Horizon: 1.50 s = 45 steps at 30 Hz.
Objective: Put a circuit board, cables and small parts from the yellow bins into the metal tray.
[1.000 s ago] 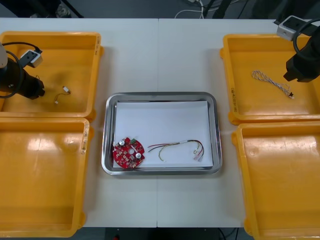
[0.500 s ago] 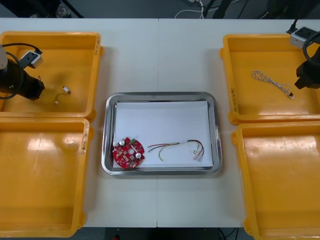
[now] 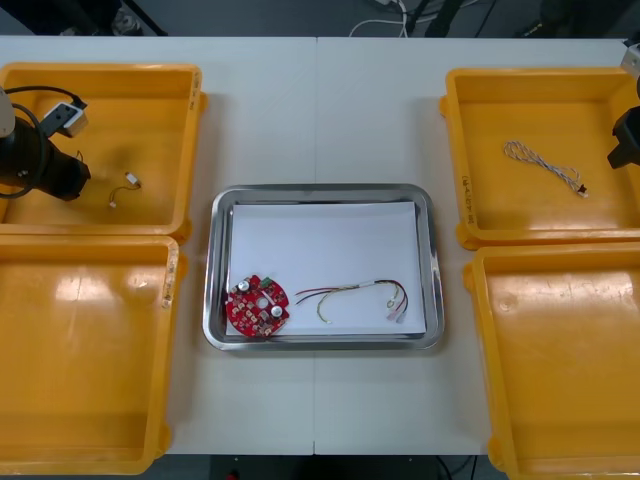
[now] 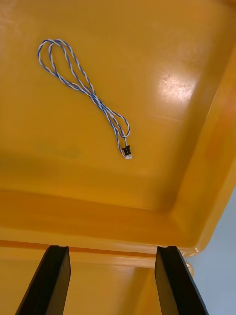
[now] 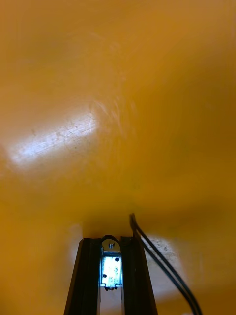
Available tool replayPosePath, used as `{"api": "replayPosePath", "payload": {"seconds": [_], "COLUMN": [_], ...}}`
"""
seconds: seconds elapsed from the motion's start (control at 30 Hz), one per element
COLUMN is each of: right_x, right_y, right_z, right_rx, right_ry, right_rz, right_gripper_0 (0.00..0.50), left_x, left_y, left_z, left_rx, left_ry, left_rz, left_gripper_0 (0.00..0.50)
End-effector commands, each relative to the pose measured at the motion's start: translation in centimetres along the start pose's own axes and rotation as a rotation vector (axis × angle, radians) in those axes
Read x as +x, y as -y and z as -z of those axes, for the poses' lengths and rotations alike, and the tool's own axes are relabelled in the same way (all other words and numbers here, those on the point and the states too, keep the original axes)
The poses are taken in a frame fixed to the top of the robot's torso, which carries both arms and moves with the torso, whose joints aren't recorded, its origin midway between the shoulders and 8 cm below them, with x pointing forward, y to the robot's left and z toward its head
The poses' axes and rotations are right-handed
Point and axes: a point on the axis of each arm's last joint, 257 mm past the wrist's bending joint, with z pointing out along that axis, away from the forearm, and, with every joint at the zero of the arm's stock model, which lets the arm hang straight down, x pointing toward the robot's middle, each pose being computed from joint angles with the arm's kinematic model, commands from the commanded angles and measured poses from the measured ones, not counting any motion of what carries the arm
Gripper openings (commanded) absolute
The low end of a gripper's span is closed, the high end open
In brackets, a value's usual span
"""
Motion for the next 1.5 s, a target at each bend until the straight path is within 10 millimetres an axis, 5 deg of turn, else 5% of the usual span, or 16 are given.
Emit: {"api": "replayPosePath", "payload": {"seconds": [0.03, 0.53, 0.83, 1.13, 1.5], "right_x": [-1.6, -2.9, -3.7, -4.8, -6.2], "right_y": [2.1, 2.0, 1.9, 2.1, 2.7], "right_z": [2.7, 2.3, 1.4, 0.7, -0.5], "right_rx": [0.027, -0.070, -0.123, -0.142, -0.057], "right_ry": [0.059, -0.002, -0.020, -0.027, -0.005], "right_rz": [-0.092, -0.200, -0.214, -0.229, -0.147], "right_gripper_0": [0.500, 0.500, 0.500, 0.500, 0.500], "left_x": [0.0, -1.6, -2.6, -3.7, -6.5], "left_y": [-1.3, -1.0, 1.0, 4.9, 12.8], "left_z": [1.7, 6.4, 9.7, 12.6, 15.1], "left_rx": [-0.017, -0.008, -0.032, -0.028, 0.011], "left_ry": [-0.004, -0.025, -0.059, -0.077, -0.026], "left_rz": [-0.065, -0.028, 0.010, 0.044, 0.078], "left_gripper_0": [0.000, 0.000, 0.000, 0.000, 0.000]}}
